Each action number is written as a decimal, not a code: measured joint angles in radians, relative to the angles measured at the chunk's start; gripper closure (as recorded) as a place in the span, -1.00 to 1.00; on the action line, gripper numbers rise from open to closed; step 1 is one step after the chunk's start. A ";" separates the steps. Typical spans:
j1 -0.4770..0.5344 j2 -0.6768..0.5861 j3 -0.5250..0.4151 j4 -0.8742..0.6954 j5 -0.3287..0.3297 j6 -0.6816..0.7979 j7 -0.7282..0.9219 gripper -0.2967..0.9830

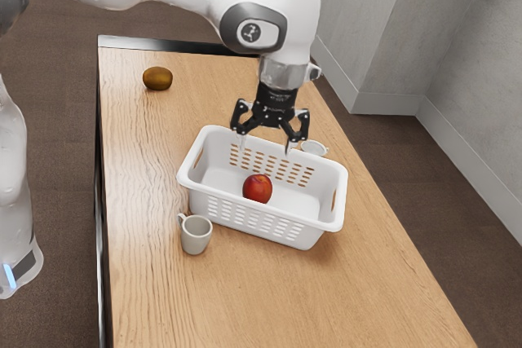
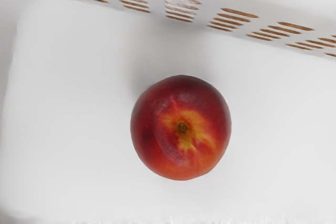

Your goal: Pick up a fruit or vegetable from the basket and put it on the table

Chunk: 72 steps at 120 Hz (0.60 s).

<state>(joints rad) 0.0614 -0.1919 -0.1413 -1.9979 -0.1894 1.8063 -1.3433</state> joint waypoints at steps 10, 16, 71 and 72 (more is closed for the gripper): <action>0.007 0.014 -0.002 -0.017 -0.024 0.026 0.040 -0.53; 0.007 0.030 -0.003 -0.019 -0.032 0.039 0.062 -0.53; 0.026 0.025 -0.001 -0.109 -0.045 0.147 0.297 -0.53; 0.027 0.025 -0.001 -0.110 -0.045 0.149 0.300 -0.53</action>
<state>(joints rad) 0.0880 -0.1665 -0.1426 -2.1074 -0.2347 1.9552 -1.0428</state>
